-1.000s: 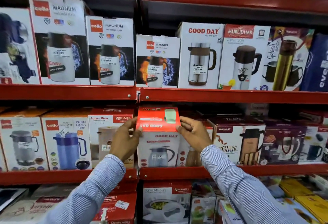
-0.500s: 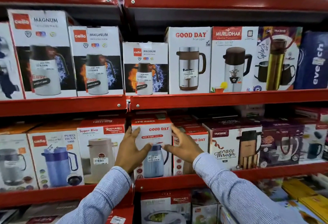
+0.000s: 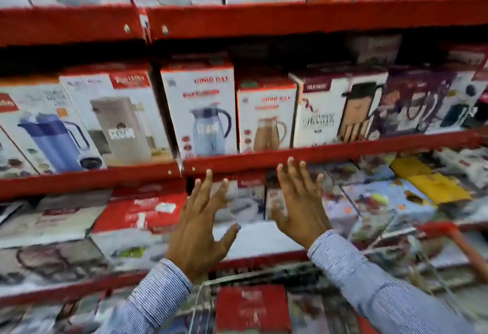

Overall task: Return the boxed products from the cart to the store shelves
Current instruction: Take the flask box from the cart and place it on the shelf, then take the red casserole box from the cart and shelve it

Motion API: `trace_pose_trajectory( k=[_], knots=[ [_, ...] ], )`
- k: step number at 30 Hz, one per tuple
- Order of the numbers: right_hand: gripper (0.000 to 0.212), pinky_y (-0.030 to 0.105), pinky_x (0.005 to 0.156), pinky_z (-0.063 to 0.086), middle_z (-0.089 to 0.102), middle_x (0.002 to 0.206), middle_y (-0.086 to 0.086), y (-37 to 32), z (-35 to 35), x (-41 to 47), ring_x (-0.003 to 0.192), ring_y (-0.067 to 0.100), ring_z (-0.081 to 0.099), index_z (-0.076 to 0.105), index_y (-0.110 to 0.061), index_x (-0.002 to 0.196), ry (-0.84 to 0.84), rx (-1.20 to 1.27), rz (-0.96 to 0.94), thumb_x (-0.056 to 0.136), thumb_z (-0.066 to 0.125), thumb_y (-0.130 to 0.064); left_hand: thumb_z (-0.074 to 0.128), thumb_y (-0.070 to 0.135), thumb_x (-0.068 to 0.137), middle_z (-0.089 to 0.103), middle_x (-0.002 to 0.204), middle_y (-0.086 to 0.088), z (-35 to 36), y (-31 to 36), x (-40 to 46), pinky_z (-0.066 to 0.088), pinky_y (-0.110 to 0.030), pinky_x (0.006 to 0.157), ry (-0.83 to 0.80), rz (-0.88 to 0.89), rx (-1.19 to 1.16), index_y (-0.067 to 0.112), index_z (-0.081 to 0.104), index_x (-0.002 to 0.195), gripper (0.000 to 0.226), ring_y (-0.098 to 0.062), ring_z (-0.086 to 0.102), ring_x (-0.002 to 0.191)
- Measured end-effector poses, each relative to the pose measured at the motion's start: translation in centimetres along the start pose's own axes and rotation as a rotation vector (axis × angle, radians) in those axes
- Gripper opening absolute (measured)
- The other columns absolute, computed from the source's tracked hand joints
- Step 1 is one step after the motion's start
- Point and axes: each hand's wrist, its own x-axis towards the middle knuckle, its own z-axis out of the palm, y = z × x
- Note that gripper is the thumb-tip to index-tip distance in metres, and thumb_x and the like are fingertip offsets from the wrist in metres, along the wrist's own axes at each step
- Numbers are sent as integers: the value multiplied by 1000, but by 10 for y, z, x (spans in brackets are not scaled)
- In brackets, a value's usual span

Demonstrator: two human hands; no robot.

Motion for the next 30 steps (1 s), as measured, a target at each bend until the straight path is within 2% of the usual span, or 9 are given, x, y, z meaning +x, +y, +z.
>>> trace_pose_trajectory(
  k=[8,11,13,16,19,22,25,28,30],
  knots=[
    [91,49,115,30,31,153,23,60,108,-113,141,40,31,28,-5,146,-415,204,344,72,39,-56,45,64,68,28,158,-11,108,-12,-103,29,-35,117,-453,-378,-161,14,30,148,96,-26,31,145],
    [76,35,102,43,56,134,16,67,141,-141,121,29,56,30,-6,146,-621,412,554,83,60,-36,66,46,76,47,145,-14,134,-13,-119,35,-26,103,-582,-667,-297,4,39,141,82,-30,47,133],
    [65,27,92,42,63,113,2,70,167,-154,106,19,61,36,-8,143,-740,518,673,87,60,-32,73,33,79,46,145,-17,155,-23,-126,33,-33,108,-621,-901,-355,3,39,141,76,-31,44,134],
    [59,32,97,46,60,129,7,75,205,-164,117,27,58,43,-12,139,-819,597,831,88,57,-39,72,26,81,57,130,-20,181,-40,-131,37,-42,108,-612,-1125,-413,7,50,124,52,-35,52,123],
    [38,33,79,45,64,92,7,78,236,-168,93,26,59,58,-10,109,-885,643,909,87,57,-41,66,0,83,65,107,-6,207,-54,-137,41,-40,106,-604,-1200,-699,10,49,125,46,-30,57,116],
    [31,40,93,47,68,109,16,74,251,-169,96,27,61,64,-8,105,-862,760,968,89,56,-34,87,22,58,64,124,-13,235,-79,-149,41,-46,109,-540,-1207,-744,10,54,126,77,-31,58,120],
    [38,48,97,51,62,127,20,72,256,-169,109,34,63,61,-8,121,-815,889,1052,88,57,-28,80,51,33,68,112,-7,254,-99,-163,44,-47,106,-512,-1246,-765,17,62,114,90,-30,63,111],
    [39,59,96,49,55,134,25,71,249,-169,100,30,58,60,-8,119,-781,986,1105,85,57,-24,78,53,45,70,114,-5,234,-88,-155,46,-39,97,-481,-1267,-712,13,67,110,77,-27,63,102],
    [17,60,99,47,54,136,24,69,236,-168,99,27,54,63,-17,100,-744,1028,1119,85,55,-22,73,54,53,70,113,-9,215,-76,-151,47,-40,95,-419,-1277,-668,10,68,110,72,-30,63,102]
  ],
)
